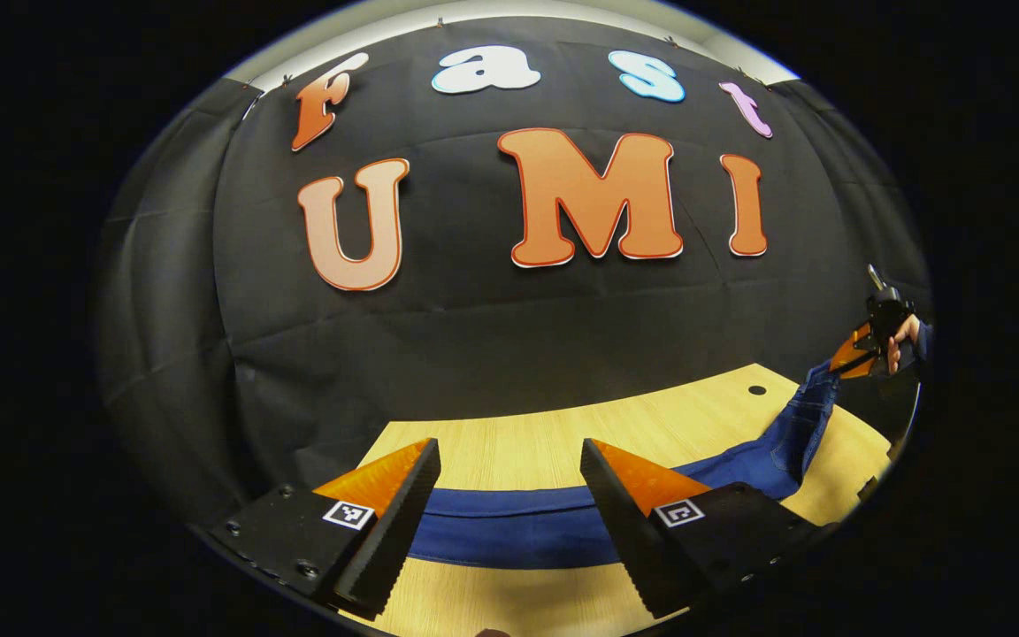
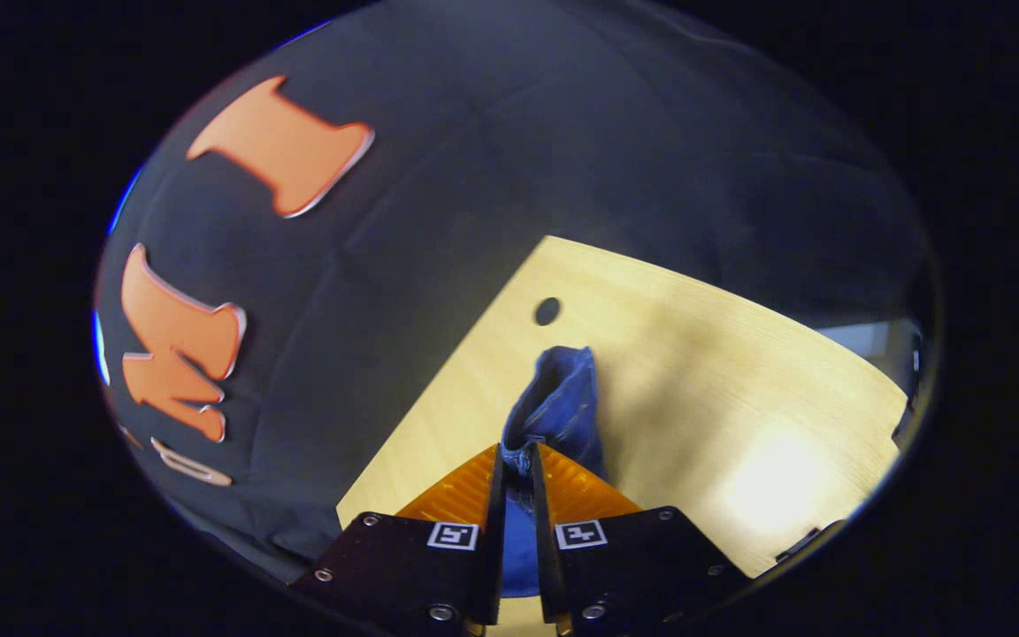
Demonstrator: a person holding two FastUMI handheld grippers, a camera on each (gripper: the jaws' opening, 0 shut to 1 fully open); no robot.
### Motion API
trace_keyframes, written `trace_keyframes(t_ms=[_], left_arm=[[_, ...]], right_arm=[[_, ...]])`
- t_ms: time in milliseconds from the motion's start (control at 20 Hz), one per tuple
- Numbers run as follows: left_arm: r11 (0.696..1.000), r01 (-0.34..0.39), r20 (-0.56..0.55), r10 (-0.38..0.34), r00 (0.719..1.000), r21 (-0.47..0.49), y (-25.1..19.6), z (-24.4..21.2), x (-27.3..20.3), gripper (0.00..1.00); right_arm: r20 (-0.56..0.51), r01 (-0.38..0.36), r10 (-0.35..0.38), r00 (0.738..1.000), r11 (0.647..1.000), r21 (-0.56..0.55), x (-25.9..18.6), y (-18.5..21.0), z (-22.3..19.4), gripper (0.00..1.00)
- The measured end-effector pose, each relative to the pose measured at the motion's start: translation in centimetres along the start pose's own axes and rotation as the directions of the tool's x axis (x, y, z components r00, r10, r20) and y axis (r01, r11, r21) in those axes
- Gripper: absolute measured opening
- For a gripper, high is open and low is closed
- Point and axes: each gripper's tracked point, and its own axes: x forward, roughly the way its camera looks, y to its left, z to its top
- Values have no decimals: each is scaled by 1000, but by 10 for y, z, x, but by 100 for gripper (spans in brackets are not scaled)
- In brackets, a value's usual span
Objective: Grasp the waist and the cuffs of the jeans and fold them to make the two legs overlap; first hold the waist and fold one-third of the jeans toward the cuffs, then hold the cuffs and fold the remaining one-third in the same direction to finish folding.
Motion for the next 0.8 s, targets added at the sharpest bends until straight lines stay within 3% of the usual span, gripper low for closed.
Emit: trace_keyframes(t_ms=[250, 600, 800], left_arm=[[999, -26, -6, 26, 1000, -21, 30, -10, -6, 99], [994, -87, -28, 86, 996, -65, 80, -30, -13, 99], [990, -120, -56, 115, 992, -80, 105, -46, -9, 99]], right_arm=[[-45, -84, 76, 996, 974, -210, 0, 82, -40, 18], [-171, -185, 134, 976, 927, -328, 9, 166, -134, 18], [-257, -284, 195, 946, 883, -373, 14, 217, -194, 18]])
